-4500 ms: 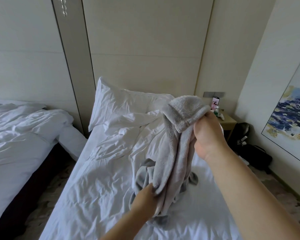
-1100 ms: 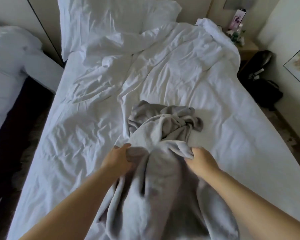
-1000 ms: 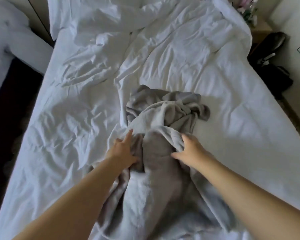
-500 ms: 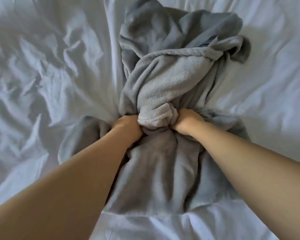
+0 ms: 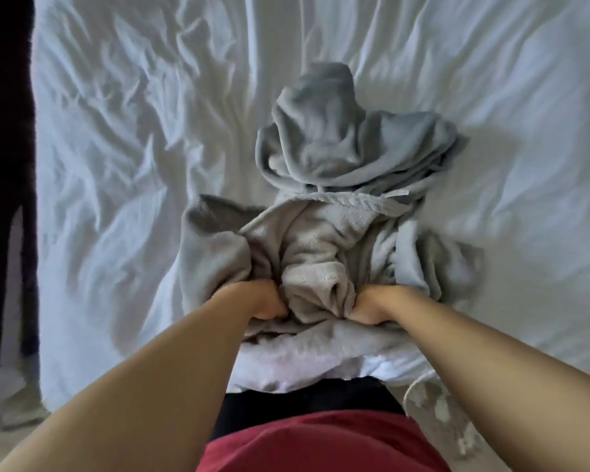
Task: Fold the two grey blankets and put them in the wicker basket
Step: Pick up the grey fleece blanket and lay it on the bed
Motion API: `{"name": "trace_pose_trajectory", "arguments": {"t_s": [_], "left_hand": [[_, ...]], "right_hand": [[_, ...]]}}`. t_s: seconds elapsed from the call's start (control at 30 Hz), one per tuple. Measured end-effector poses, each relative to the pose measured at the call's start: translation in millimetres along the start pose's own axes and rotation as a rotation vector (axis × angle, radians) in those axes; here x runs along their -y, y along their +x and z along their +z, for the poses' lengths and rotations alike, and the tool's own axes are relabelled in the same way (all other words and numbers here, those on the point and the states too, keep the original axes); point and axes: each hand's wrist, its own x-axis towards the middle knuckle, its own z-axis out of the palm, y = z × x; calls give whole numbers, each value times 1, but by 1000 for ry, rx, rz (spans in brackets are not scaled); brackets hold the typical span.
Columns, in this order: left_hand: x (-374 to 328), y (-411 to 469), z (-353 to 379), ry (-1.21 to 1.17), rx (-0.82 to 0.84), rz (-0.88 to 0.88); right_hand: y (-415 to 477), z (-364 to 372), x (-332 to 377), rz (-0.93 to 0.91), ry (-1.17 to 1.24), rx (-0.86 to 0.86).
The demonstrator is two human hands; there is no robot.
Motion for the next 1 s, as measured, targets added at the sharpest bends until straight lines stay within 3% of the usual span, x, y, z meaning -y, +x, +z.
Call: {"name": "trace_pose_trajectory", "arguments": {"t_s": [0.1, 0.2, 0.27, 0.37, 0.43, 0.47, 0.53, 0.63, 0.8, 1.0], "left_hand": [[-1, -26, 8, 67, -13, -17], [-17, -73, -41, 149, -195, 21], [-34, -133, -118, 3, -499, 79], [-70, -284, -258, -234, -1159, 294], [-93, -399, -321, -317, -1547, 434], [-101, -452, -341, -328, -1681, 480], [-107, -541, -362, -312, -1804, 490], [-95, -602, -362, -215, -1875, 517], [-68, -598, -341, -53, -2064, 468], [-40, -547, -329, 10, -2005, 470]], "right_hand": [[-30, 20, 8, 47, -53, 48], [-84, -26, 18, 25, -25, -163], [-162, -107, 20, -4, 83, -541], [-351, -231, 20, -106, 321, -1215], [-483, -272, 19, -206, 405, -1677], [-539, -279, 18, -249, 398, -1862], [-626, -278, 12, -314, 378, -2073], [-687, -261, -1, -423, 378, -2204], [-680, -233, -17, -408, 311, -2356], [-627, -224, -26, -327, 381, -2250]]}}
